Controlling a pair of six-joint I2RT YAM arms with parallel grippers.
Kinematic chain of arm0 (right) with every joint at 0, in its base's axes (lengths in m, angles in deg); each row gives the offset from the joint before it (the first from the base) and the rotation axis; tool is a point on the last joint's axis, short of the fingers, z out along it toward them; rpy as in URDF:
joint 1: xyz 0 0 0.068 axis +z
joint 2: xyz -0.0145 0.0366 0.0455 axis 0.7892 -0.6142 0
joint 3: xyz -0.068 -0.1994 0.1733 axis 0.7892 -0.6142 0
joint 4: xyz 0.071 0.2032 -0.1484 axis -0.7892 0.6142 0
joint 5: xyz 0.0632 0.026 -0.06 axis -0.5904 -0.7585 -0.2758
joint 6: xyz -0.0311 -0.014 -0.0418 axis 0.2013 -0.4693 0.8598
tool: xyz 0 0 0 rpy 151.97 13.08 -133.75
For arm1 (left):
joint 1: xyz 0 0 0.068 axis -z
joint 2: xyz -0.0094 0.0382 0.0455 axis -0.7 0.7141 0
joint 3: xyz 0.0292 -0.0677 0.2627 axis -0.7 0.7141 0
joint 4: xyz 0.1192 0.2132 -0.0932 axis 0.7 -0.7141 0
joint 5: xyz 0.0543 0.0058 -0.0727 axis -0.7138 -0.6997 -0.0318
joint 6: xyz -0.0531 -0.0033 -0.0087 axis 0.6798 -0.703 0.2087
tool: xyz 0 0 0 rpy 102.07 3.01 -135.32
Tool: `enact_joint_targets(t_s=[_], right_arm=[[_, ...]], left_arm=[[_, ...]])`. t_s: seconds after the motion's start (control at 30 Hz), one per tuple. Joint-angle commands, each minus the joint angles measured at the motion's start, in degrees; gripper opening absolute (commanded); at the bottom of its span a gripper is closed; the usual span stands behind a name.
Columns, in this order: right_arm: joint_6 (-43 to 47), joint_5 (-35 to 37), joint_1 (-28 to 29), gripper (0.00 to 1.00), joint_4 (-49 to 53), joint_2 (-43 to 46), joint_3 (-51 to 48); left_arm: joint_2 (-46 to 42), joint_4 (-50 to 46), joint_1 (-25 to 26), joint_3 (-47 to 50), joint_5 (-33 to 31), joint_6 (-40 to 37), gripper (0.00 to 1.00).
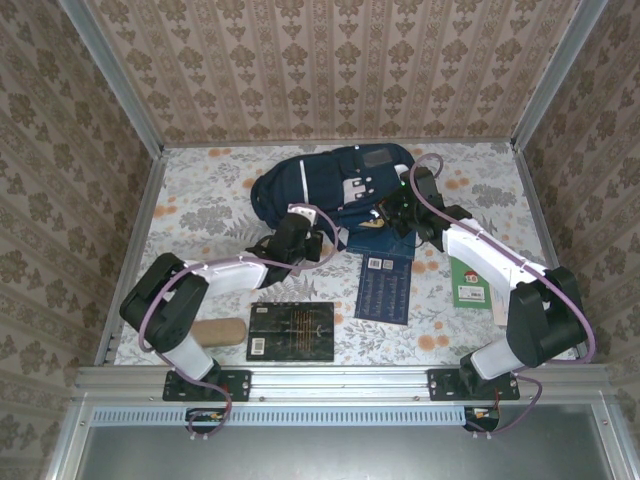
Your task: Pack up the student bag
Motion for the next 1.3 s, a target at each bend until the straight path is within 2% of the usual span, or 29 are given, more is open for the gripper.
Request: enact_joint_targets(t_s=[0.0,0.07,0.13,0.2,0.5,1.07,1.17,1.23,1.27], right_arm=[[-1.83,-3.45,-0.13,0.01,-1.09,3.16,-0.07],[-1.90,-3.54,-0.14,0.01,-1.25,3.04,-0.05],[-1.91,-3.61,-0.12,0.02,-1.29,2.91,0.05],[-1.91,-3.62,-0.13,0.02,-1.25,2.89,0.14],[-1.29,-3.63,-0.14,0.02,0.48,3.17,1.19],[-1.21,-3.71,-0.05,0.02,1.19,3.54,1.20],[-1.21,-3.63,-0.05,0.02,1.37,3.78,1.08],[-1.16,-3.59,-0.05,0.02,1.45,3.89,0.77],[-1.16,-3.46,-0.13,0.02,1.38,4.06,0.59]], left_arm=[[-2.17,0.33,-0.76,1.20,1.06,1.16,0.00],[-2.22,0.92,-0.79,1.33,3.32,0.25,0.00],[-2.14,1.39,-0.38,1.28,4.61,-0.23,0.25],[-2.19,2.81,0.84,1.79,3.82,-1.51,0.30],[1.41,4.79,4.28,-0.14,1.06,-6.98,0.25],[6.77,4.29,5.63,-6.81,-0.30,-10.23,0.27],[7.53,3.72,5.38,-8.05,-1.13,-9.77,0.18],[7.62,3.54,5.10,-8.52,-1.13,-9.23,0.03],[7.50,3.33,4.99,-8.62,-1.11,-8.96,0.00]])
